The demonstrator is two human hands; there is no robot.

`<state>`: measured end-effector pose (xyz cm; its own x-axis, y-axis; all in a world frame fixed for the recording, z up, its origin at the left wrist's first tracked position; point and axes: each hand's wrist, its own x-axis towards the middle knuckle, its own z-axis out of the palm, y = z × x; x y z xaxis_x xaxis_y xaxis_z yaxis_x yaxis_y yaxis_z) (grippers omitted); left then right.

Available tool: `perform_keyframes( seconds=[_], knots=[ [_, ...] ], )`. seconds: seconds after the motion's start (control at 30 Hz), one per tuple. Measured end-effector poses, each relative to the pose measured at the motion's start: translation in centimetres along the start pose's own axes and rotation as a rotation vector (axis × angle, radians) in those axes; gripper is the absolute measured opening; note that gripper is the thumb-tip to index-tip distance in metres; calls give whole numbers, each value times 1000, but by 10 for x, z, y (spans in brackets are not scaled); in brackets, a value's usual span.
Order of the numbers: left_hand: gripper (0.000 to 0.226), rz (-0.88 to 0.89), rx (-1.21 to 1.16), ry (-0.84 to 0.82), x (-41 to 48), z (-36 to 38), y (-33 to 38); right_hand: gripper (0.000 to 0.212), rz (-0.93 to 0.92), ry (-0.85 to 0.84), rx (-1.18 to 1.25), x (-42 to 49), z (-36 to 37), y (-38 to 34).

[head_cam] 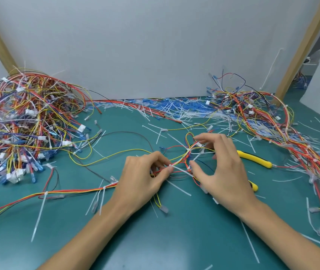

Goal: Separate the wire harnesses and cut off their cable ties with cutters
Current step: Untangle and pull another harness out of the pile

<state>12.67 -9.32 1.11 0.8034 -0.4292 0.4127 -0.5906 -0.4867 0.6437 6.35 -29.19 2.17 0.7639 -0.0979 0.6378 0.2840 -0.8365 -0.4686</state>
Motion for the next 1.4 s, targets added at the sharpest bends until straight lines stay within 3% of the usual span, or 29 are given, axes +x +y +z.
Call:
perform_keyframes(
  seconds=[0.07,0.2,0.33,0.6,0.97,1.27,1.4],
  knots=[
    [9,40,35,13,0,1,1,46,-139,-51,-78,-1,-2,-4],
    [15,144,126,45,-1,1,1,28,-201,-120,-151,-5,1,-11],
    [8,215,247,93,-3,2,5,28,-83,-136,-48,-6,3,-19],
    [12,322,371,175,-2,3,5,23,134,-398,65,-11,9,-15],
    [14,285,395,166,-1,12,10,30,352,-357,368,-4,7,-17],
    [19,228,384,128,6,20,11,32,345,-267,406,-5,6,-17],
    [11,317,391,201,4,17,11,30,367,-270,469,-4,5,-17]
  ],
)
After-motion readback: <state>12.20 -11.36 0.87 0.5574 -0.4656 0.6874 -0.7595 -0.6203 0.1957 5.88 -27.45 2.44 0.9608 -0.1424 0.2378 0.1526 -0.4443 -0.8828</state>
